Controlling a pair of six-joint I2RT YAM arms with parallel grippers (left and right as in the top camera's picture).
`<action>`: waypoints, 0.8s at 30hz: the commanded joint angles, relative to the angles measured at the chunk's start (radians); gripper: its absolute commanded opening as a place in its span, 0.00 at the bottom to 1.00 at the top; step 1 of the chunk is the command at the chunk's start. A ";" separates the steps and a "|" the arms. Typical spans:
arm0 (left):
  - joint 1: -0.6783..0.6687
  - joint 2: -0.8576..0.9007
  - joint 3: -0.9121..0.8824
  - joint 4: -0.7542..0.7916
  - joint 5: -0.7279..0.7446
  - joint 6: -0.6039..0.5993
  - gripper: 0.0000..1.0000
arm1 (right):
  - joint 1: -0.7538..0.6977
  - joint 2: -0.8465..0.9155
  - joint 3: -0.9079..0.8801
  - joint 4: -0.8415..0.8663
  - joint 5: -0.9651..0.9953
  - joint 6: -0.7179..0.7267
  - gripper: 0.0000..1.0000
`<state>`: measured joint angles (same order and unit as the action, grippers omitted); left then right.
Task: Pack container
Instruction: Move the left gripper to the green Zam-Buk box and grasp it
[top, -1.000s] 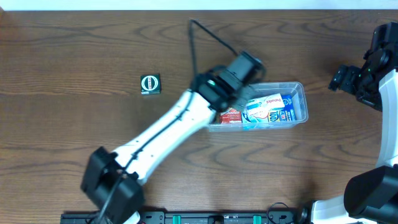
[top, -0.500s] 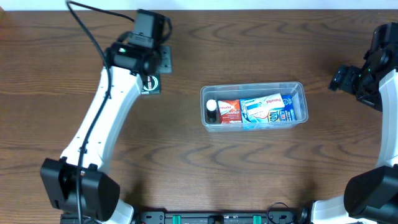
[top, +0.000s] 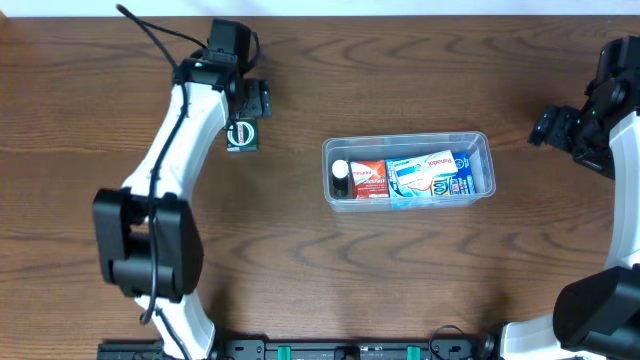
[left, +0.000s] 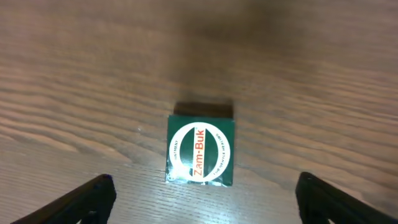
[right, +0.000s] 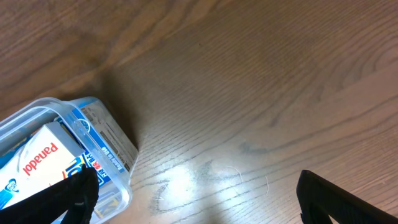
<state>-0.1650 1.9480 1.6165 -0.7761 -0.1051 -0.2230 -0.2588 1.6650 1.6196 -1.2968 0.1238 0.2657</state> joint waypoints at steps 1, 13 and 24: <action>0.016 0.057 0.009 0.004 0.010 -0.030 0.97 | -0.008 -0.002 0.000 -0.001 0.003 -0.013 0.99; 0.053 0.203 0.009 0.042 0.072 -0.029 0.98 | -0.008 -0.002 0.000 -0.001 0.003 -0.013 0.99; 0.053 0.219 0.000 0.047 0.072 -0.002 0.90 | -0.008 -0.002 0.000 -0.001 0.003 -0.013 0.99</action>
<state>-0.1146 2.1490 1.6161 -0.7311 -0.0326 -0.2363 -0.2588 1.6650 1.6196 -1.2972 0.1242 0.2657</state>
